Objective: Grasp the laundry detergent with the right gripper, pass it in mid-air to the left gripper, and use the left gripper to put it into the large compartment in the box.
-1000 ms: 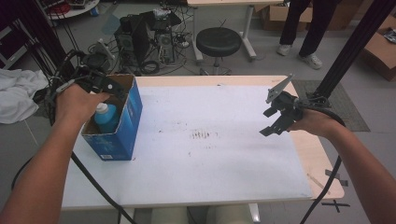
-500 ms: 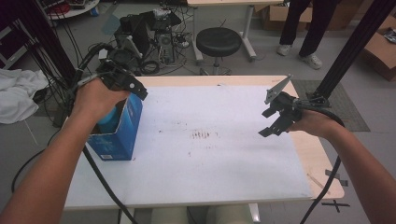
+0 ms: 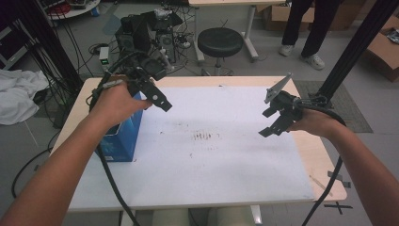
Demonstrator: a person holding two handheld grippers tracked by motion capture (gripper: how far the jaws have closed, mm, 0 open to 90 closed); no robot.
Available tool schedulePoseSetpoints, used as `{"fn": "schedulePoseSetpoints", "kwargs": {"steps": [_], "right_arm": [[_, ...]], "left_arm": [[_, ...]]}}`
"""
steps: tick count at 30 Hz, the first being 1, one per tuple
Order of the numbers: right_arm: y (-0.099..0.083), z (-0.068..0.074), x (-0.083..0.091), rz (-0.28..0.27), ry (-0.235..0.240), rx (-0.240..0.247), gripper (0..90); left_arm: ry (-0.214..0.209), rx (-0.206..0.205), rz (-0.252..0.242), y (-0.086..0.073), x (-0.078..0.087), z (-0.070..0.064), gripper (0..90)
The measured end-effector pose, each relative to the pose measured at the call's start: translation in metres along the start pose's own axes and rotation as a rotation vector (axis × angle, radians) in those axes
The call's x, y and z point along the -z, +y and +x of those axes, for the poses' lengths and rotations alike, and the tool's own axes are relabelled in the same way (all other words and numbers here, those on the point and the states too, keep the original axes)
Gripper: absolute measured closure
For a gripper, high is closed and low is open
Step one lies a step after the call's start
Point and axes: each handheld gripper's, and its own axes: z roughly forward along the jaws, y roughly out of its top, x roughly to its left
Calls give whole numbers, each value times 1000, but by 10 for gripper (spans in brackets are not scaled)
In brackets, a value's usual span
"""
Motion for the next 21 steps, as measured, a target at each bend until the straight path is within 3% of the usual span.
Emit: {"fn": "schedulePoseSetpoints", "kwargs": {"steps": [2, 3, 4, 8, 11, 18, 21], "right_arm": [[0, 0, 0, -1, 0, 1, 173], [1, 0, 0, -1, -1, -2, 173], [2, 1, 0, -3, -1, -4, 173], [3, 2, -1, 0, 0, -4, 172], [4, 4, -1, -5, -1, -2, 173], [3, 5, -1, -6, -1, -3, 174], [3, 4, -1, -6, 0, -3, 174]], "left_arm": [[-7, -15, 3, 1, -2, -3, 196], [-17, -65, 17, 4, -5, -10, 196], [-19, -84, 17, 5, -7, -12, 196], [-37, -121, 18, 8, -11, -19, 195], [-55, -178, 36, 12, -17, -28, 195], [-66, -239, 33, 17, -22, -39, 196], [-74, -301, 30, 19, -29, -46, 196]]}}
